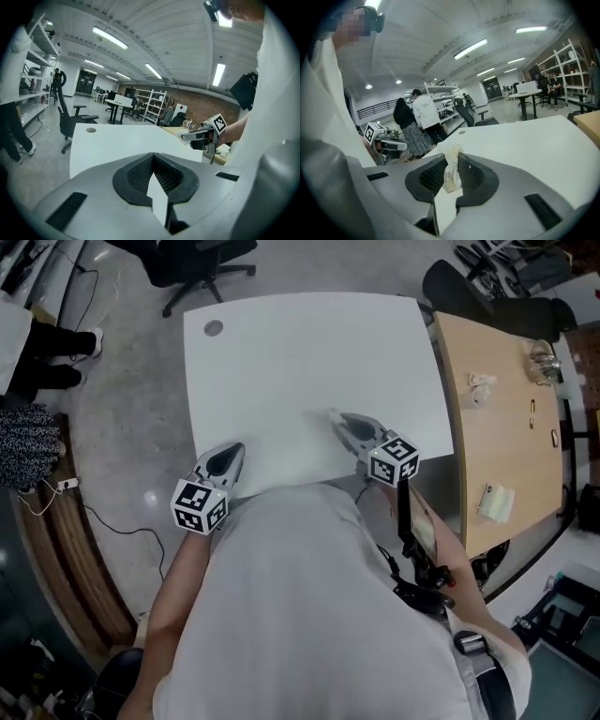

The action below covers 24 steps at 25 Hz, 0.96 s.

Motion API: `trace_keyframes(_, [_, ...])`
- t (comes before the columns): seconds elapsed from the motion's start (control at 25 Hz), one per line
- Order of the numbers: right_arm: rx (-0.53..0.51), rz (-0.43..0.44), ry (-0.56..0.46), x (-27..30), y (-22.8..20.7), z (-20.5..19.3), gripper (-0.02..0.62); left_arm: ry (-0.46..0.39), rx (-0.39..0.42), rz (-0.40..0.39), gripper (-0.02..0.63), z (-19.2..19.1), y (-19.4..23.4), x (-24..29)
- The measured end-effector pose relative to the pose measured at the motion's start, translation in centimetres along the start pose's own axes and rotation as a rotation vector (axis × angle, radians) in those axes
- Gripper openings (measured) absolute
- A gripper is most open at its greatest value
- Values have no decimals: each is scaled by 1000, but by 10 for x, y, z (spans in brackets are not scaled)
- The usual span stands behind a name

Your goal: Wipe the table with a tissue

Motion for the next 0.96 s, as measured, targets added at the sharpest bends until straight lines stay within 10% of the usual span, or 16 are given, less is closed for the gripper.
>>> trace_keyframes(0.96, [-45,7,-68,-29,-56,29,64,-20,23,35,8,28,-45,69])
Point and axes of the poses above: the fingertips, and each gripper's own axes: x forward along the fingers, y to its left, z out of its top, the point moved 10 cm from there along -x, backward along the fingers, and after that the axes turned 6 degrees about -x, right-handed, at the moved point
